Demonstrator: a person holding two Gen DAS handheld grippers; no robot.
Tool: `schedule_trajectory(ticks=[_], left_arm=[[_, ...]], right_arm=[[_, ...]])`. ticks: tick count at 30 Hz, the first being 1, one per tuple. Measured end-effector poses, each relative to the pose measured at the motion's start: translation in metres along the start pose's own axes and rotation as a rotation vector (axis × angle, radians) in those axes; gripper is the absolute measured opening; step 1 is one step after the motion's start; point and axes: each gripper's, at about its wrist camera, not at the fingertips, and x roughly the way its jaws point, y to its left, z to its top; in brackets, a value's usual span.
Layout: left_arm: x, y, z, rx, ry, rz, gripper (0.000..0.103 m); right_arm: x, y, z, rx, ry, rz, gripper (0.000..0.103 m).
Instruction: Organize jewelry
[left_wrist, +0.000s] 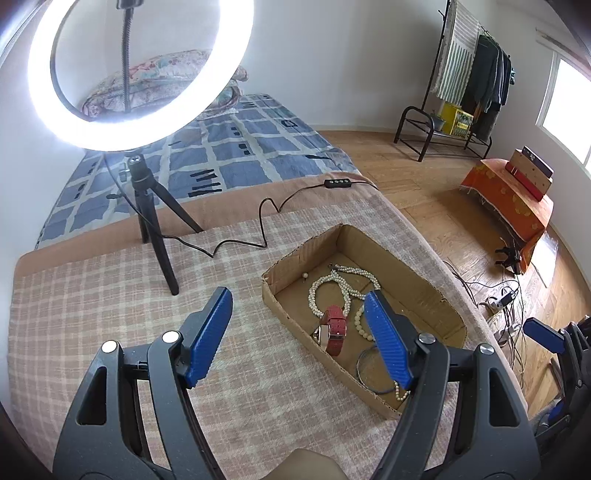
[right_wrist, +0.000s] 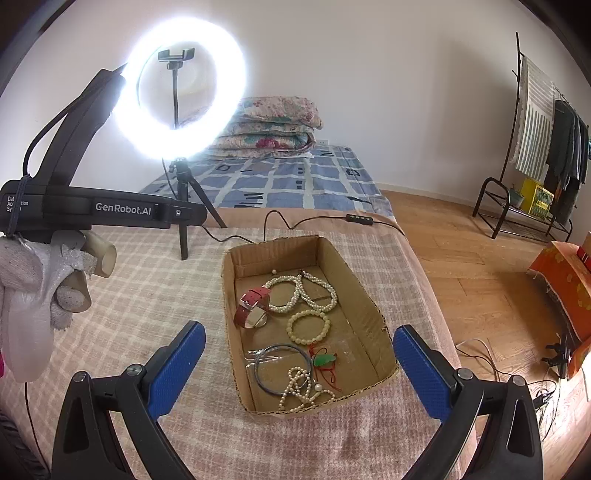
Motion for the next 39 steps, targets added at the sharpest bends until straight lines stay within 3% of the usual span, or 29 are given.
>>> schedule_trajectory(ticks=[11,23,27,39], left_arm=[[-0.062,0.017,-0.016,-0.019,-0.055,-0.005,0.077],[-0.133,0.039,-0.059,0.007,-0.119,0.004,0.085],[-0.148,0.047,-0.077,0.005,-0.121,0.007,0.093],[-0.171,0.053,-0.115,0.019,-0.155,0.039,0.094]], right_arm=[[-0.028,0.020,0.000,-0.018,-0.037,-0.011,0.103],[-0.056,0.042,-0.012,-0.026,-0.066,-0.018,0.103],[-0.064,0.053,-0.014,-0.037,-0.078,-0.009,0.103],[-0.078,0.077,-0.021,-0.077,-0.089,0.017,0.103]])
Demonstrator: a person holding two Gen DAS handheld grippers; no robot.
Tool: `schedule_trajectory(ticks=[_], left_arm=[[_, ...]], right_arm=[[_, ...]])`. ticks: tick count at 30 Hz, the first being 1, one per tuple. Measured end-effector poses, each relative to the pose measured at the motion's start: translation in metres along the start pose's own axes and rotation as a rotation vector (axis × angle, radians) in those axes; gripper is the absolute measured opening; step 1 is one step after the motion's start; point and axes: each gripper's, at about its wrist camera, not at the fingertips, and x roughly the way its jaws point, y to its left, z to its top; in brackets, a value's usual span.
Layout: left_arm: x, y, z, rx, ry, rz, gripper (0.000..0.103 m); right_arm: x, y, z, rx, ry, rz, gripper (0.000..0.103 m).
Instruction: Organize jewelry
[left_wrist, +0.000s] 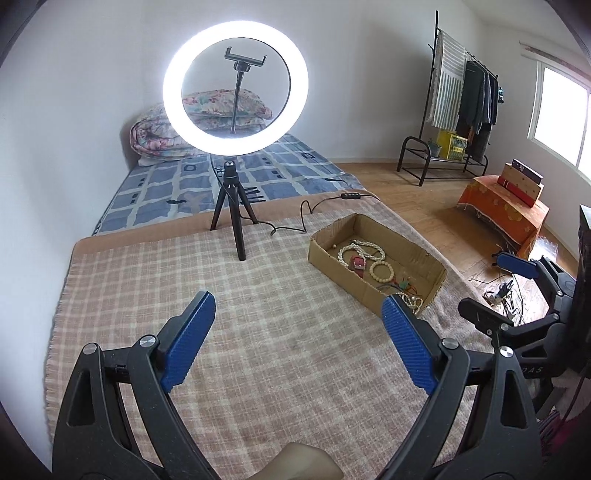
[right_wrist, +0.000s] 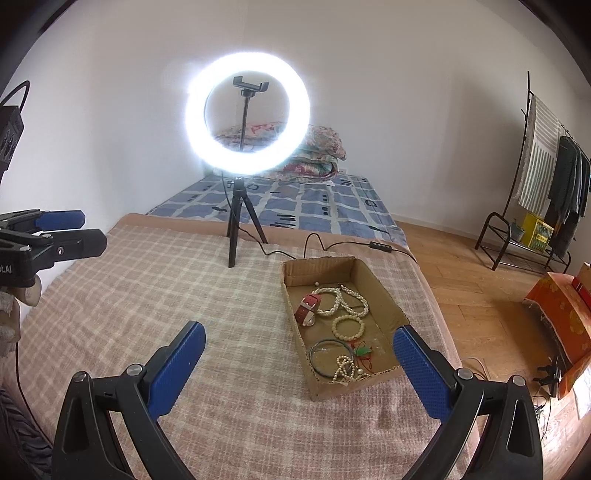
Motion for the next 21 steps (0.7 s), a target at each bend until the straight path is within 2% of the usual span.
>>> schedule_trajectory(ticks=[14,21], left_arm=[[0.004,0.000,-0.036,0.024,0.023,0.022,0.094],[0.001,0.001,-0.041,0.032,0.005,0.039,0.094]], right_arm=[[0.011,-0.005,-0.006,0.037,0.016,-0.021,0.103],[0.016,-0.004,-0.008,0.049,0.011,-0.039,0.103]])
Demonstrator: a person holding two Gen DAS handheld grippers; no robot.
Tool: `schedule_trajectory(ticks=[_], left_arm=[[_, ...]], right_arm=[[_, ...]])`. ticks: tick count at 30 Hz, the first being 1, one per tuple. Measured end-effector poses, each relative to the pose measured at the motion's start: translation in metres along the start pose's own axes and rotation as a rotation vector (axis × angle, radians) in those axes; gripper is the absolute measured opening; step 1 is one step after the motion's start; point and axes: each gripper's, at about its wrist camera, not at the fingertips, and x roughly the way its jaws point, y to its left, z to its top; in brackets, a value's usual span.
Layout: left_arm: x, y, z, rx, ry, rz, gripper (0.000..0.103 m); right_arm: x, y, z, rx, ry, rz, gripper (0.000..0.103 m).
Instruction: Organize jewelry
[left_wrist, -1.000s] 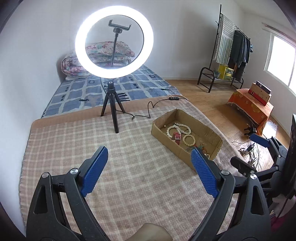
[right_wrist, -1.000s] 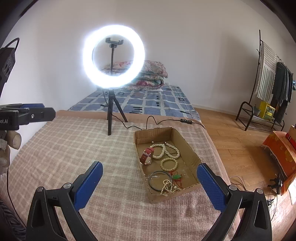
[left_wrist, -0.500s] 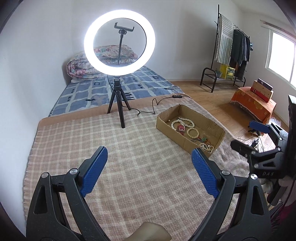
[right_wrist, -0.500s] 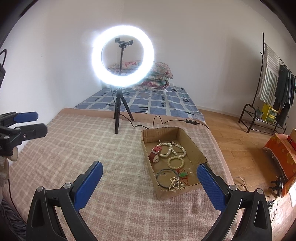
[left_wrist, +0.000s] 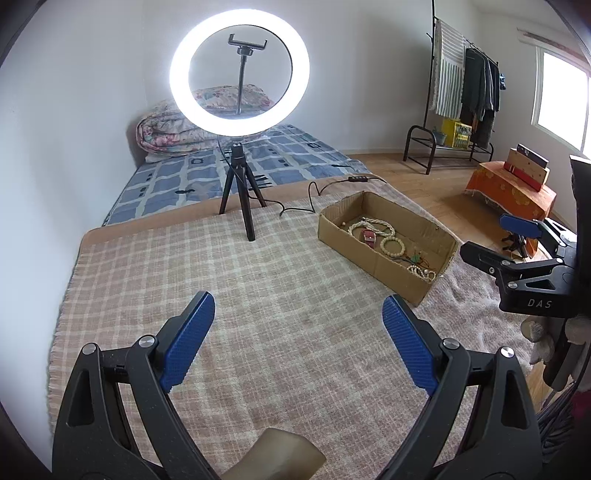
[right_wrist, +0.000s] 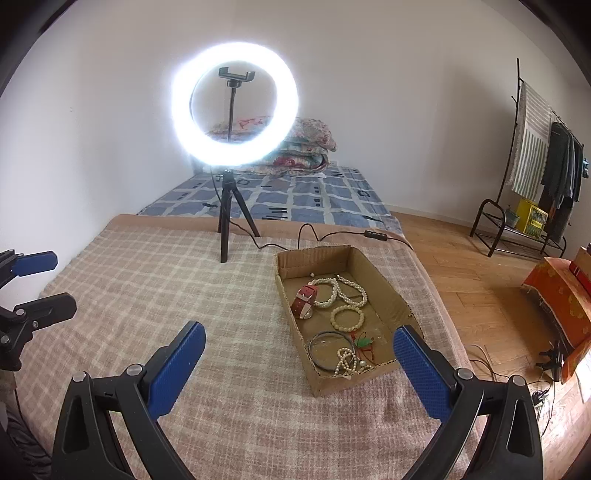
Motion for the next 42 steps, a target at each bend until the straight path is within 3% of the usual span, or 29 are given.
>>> schedule_trajectory(ticks=[2,4,21,42], left_arm=[[-0.001,0.001,0.000,-0.004,-0.004,0.006,0.095],[-0.002,0.000,0.000,-0.001,-0.007,0.019,0.103],[-0.002,-0.009,0.000,0.026,-0.017,0.015,0.103],[0.004,-0.017,0.001,0.042,-0.004,0.002,0.103]], right_arm=[[0.000,-0.001,0.000,0.010,-0.002,-0.006,0.103],[0.001,-0.003,-0.001,0.020,-0.002,-0.014,0.103],[0.001,-0.007,-0.003,0.047,0.015,-0.166,0.103],[0.001,-0.009,-0.003,0.050,0.022,-0.150,0.103]])
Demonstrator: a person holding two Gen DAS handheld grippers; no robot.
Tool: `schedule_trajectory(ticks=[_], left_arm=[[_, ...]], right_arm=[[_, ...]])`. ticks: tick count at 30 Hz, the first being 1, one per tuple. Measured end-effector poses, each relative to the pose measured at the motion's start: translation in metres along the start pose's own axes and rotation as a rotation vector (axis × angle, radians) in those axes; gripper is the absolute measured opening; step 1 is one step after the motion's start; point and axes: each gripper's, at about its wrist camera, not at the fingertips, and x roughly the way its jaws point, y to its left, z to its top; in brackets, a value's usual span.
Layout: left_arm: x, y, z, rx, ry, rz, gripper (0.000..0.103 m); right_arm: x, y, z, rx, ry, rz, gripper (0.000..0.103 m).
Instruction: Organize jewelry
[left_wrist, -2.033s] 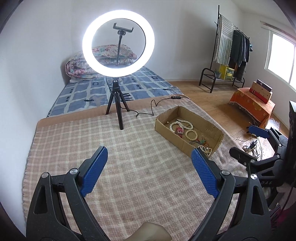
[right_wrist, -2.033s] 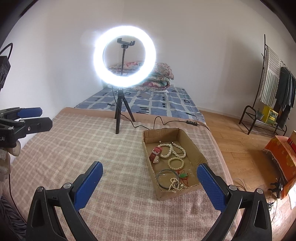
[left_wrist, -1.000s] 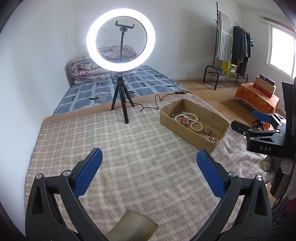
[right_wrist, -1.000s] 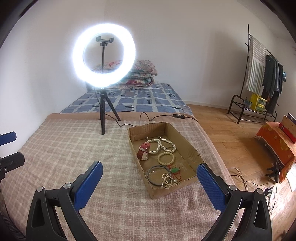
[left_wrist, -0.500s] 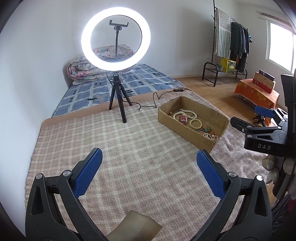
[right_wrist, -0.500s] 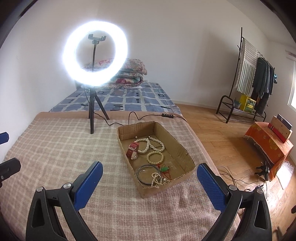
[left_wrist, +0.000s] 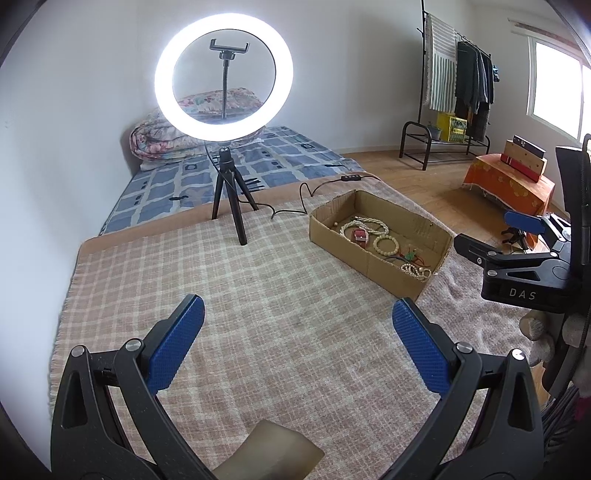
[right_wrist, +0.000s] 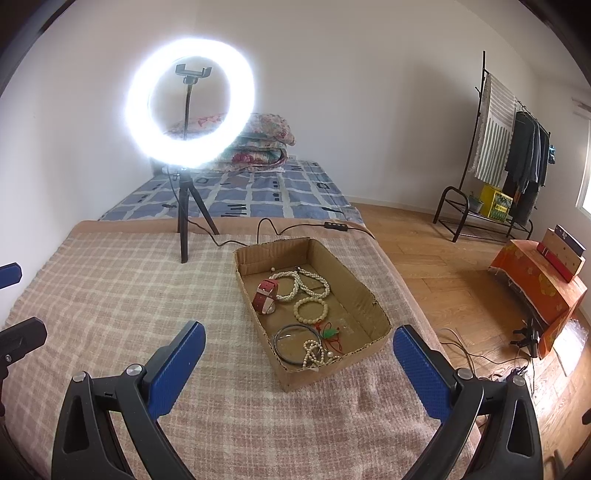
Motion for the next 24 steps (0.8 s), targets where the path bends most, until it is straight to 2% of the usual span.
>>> schedule_trajectory(ticks=[24], left_arm=[[-0.0005,0.0006,0.0003,-0.001,-0.001,-0.002,0.103]], right_arm=[[0.0014,0.0006,-0.0043,-0.006,0.006,0.003,0.103]])
